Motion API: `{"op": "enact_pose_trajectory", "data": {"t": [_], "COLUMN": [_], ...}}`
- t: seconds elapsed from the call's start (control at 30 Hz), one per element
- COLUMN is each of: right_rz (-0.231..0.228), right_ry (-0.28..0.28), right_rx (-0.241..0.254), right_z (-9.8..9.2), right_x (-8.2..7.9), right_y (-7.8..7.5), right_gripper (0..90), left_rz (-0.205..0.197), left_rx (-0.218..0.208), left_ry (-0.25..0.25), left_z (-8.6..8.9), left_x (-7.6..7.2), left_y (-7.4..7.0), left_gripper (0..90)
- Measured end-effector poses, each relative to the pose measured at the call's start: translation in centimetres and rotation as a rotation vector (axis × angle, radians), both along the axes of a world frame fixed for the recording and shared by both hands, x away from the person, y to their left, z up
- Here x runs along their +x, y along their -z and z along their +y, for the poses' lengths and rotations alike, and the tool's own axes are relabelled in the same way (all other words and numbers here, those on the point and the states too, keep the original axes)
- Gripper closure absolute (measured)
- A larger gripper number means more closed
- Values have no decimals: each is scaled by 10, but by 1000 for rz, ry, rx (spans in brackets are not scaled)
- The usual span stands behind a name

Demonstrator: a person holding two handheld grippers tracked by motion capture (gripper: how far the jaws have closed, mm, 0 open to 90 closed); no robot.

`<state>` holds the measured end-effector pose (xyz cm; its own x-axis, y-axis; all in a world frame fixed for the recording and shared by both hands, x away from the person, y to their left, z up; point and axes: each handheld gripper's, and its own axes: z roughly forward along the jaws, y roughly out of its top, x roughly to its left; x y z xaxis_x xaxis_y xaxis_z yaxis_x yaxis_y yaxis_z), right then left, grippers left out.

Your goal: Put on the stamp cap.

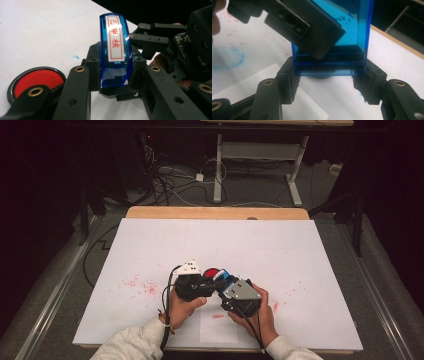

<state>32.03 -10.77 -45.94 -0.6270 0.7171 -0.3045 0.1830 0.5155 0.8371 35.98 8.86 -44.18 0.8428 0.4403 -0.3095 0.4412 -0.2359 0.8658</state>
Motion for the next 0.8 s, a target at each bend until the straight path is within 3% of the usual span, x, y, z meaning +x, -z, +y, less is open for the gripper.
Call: {"op": "enact_pose_trajectory", "data": {"t": [0.27, 0.47, 0.8], "right_rz": [-1, 7, 6], "right_ry": [2, 13, 7], "right_rx": [0, 9, 15], "right_z": [0, 1, 0], "right_x": [-1, 0, 0], "right_y": [1, 2, 3], "right_gripper": [410, 407, 404], "left_rz": [17, -3, -7], "left_rx": [-4, 17, 16], "left_ry": [9, -5, -16], "left_z": [1, -2, -2], "left_x": [2, 0, -1], "left_y": [0, 0, 0], "left_gripper": [671, 671, 673]}}
